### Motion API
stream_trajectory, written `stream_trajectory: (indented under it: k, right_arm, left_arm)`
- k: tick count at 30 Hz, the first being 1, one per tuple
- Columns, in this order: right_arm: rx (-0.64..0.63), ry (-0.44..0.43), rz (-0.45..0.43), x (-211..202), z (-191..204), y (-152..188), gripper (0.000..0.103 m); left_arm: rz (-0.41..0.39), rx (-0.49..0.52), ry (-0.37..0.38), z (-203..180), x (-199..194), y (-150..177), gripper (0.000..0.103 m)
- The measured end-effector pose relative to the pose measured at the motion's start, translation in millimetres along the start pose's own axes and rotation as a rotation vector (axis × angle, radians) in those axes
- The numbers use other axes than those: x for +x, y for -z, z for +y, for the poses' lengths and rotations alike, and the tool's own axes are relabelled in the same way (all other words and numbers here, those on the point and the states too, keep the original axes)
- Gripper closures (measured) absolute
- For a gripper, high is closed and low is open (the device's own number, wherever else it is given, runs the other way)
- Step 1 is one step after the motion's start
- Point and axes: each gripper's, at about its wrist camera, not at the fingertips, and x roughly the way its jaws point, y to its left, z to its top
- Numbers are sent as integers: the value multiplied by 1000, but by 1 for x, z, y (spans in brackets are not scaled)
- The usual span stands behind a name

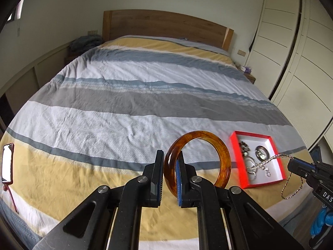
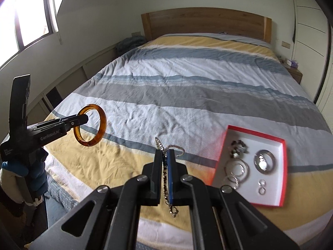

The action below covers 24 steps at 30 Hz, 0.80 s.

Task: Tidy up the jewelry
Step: 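Carry the amber bangle and silver necklace over the box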

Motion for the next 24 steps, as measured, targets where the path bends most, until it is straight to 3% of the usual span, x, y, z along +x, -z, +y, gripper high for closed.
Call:
stream_trajectory:
  k: [12, 24]
  right_arm:
    - [93, 37, -85, -61, -58, 32, 99]
    - [211, 67, -50, -47, -138, 57, 99]
  left_arm:
    - [27, 95, 41, -89, -4, 13, 93]
    - [141, 190, 87, -165, 62, 28, 93]
